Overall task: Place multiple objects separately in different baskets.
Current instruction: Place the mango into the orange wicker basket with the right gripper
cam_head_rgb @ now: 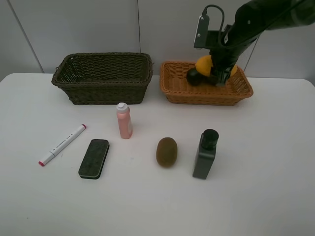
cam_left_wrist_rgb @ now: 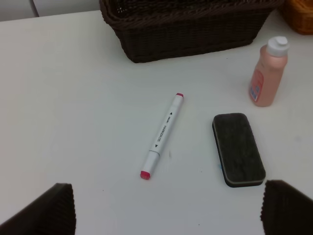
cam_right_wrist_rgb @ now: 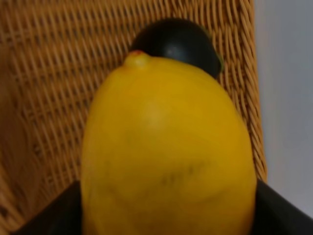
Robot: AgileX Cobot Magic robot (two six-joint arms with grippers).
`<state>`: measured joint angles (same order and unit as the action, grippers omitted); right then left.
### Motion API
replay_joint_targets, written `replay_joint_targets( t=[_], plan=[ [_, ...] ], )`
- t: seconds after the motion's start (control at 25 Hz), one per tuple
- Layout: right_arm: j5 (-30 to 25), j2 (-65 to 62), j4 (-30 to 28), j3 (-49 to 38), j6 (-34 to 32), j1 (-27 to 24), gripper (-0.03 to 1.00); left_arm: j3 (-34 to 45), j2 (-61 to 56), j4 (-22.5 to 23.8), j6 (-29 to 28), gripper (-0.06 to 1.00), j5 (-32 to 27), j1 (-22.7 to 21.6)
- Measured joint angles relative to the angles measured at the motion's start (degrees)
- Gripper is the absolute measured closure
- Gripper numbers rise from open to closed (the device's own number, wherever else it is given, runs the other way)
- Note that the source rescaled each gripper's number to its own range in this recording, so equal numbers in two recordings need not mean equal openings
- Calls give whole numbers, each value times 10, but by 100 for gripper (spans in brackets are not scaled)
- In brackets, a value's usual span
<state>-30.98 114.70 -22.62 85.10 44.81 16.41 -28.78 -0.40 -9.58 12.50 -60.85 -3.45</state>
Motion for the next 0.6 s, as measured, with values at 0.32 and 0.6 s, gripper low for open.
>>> replay_joint_targets(
  t=[0.32,0.6],
  plan=[
    [43,10,6,0,0,-8,44,0,0,0,0,-6,0,0],
    [40,37,7,0,0,-13,44,0,0,0,0,-6,0,0]
  ],
)
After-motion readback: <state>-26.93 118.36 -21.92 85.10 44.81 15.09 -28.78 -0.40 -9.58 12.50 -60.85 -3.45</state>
